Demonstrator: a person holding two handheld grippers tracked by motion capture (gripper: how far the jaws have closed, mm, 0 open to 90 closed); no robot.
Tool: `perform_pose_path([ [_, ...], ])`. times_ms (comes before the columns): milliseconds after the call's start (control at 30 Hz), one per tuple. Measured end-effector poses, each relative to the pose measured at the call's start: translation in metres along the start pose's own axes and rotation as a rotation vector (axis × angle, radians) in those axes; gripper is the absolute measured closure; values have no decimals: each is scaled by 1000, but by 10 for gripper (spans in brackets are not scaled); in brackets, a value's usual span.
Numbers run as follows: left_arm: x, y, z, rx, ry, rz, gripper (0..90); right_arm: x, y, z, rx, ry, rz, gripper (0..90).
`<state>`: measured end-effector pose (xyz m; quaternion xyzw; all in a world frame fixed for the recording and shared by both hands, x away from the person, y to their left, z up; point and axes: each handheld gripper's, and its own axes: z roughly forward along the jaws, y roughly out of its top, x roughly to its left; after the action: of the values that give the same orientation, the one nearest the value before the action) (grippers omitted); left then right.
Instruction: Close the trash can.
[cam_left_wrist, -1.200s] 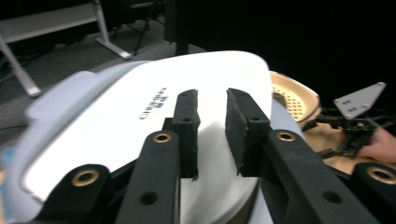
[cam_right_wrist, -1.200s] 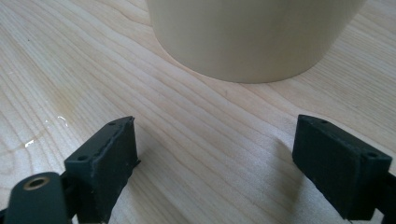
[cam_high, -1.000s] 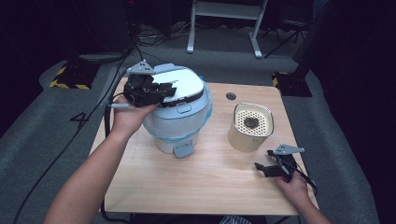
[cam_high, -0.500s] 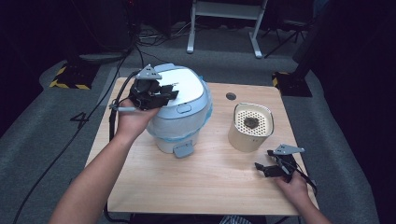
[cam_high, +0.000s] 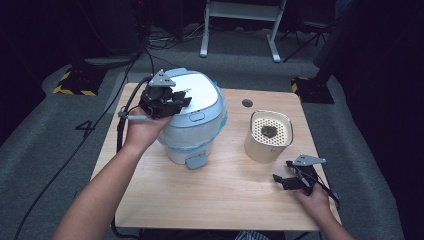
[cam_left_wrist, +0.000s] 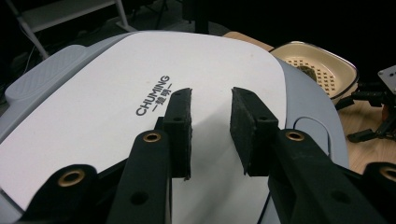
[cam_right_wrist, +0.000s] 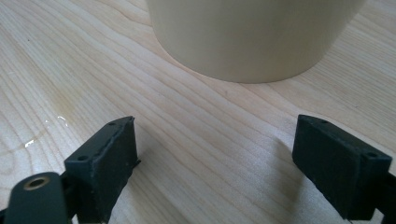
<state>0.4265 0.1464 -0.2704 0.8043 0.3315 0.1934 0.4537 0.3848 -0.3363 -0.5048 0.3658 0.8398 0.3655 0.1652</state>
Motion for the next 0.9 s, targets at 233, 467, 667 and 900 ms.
perform_pose_path([
  [233, -1, 4, 1, 32, 7, 10, 691, 0, 0, 0, 1, -1, 0, 138],
  [467, 1, 3, 3, 29, 9, 27, 709, 0, 0, 0, -1, 4, -4, 138],
  [667, 3, 7, 3, 6, -79, -16, 463, 0, 0, 0, -1, 6, -4, 137],
  [900, -3, 8, -13, -62, -78, 8, 450, 0, 0, 0, -1, 6, -4, 138],
])
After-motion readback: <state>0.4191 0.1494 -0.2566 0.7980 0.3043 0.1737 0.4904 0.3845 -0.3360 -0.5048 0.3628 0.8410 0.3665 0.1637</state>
